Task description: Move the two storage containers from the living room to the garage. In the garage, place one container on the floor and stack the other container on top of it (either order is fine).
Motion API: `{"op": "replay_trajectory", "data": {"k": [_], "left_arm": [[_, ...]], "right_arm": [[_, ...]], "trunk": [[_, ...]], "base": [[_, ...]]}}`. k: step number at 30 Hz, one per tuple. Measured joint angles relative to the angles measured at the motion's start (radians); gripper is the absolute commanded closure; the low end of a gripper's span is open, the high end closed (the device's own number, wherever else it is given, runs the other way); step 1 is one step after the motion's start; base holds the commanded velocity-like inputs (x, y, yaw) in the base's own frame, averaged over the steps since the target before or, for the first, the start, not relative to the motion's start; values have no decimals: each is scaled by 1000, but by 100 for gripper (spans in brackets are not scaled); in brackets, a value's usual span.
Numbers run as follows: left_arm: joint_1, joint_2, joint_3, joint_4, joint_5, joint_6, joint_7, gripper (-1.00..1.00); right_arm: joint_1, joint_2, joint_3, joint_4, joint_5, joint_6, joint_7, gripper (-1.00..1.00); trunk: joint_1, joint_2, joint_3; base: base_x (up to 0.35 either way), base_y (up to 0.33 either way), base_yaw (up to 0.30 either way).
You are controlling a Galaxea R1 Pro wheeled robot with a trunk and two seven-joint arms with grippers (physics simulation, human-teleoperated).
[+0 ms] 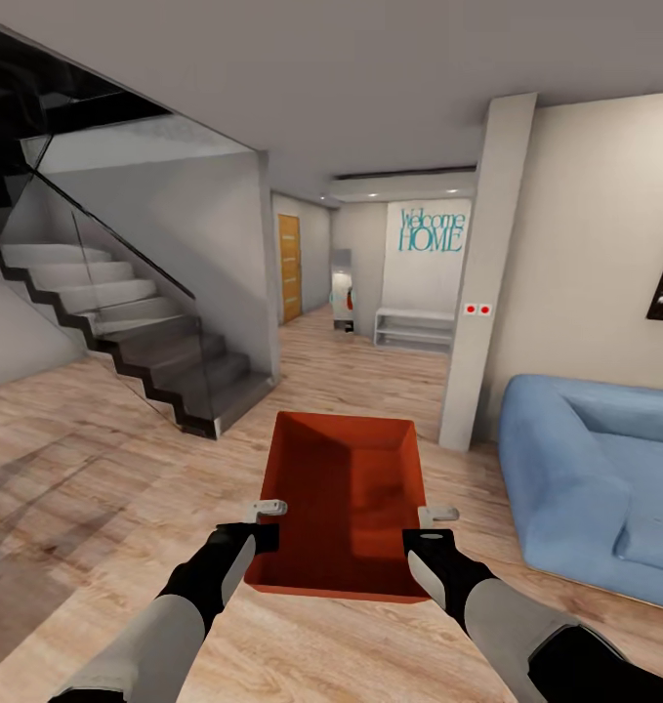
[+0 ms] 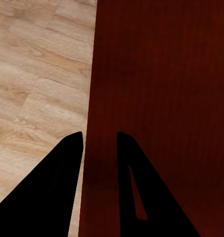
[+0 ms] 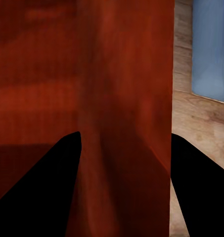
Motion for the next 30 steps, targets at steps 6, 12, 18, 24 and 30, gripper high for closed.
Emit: {"op": "replay_trajectory", "data": {"k": [6,12,18,24,30], "left_arm": [[0,0,0,0,0,0,0,100],[0,0,0,0,0,0,0,100],[0,0,0,1,0,1,0,100],[0,-1,1,1,-3,2,0,100],[0,-1,1,2,-3,1,0,100]], "right_arm": [[0,0,0,0,0,0,0,100],[0,0,0,0,0,0,0,100],[0,1,0,3,-1,0,1,100],[0,0,2,3,-4,0,1,100],[0,0,2,4,-4,-1,1,100]], "trunk": [[0,0,0],[0,0,0],[0,0,0],[-1,0,0],[-1,0,0]], "base": [[0,0,-10],[0,0,0],[45,0,0],[280,0,0],[320,0,0]]}}
